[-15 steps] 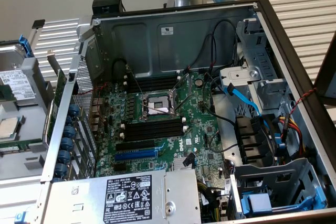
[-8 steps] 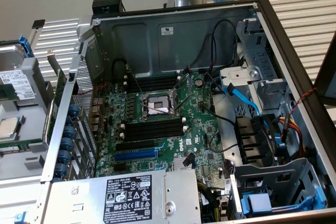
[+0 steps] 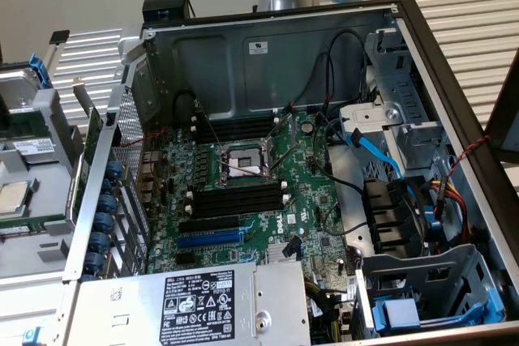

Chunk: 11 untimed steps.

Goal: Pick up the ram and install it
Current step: 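Pick up the ram and move it above insertion slot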

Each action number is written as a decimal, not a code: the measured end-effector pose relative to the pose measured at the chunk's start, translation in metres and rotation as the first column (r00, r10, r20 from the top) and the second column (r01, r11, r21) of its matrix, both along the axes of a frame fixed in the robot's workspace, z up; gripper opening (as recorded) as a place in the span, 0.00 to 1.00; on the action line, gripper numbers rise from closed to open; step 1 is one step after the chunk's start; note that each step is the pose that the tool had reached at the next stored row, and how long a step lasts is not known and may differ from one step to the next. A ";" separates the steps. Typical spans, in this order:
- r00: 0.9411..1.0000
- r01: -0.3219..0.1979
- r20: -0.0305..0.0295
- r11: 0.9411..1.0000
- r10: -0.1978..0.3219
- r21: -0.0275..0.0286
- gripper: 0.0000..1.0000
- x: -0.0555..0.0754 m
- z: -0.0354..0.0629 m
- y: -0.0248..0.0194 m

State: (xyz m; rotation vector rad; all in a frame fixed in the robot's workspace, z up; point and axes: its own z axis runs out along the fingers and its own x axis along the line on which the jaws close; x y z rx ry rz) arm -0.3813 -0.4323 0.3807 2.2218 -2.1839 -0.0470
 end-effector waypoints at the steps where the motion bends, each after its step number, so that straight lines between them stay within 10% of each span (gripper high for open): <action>1: 1.000 0.000 0.000 1.000 0.000 0.000 0.13 0.003 0.0030 0.0000; 11: 1.000 0.000 0.000 1.000 0.000 0.000 0.13 0.044 0.0293 0.0000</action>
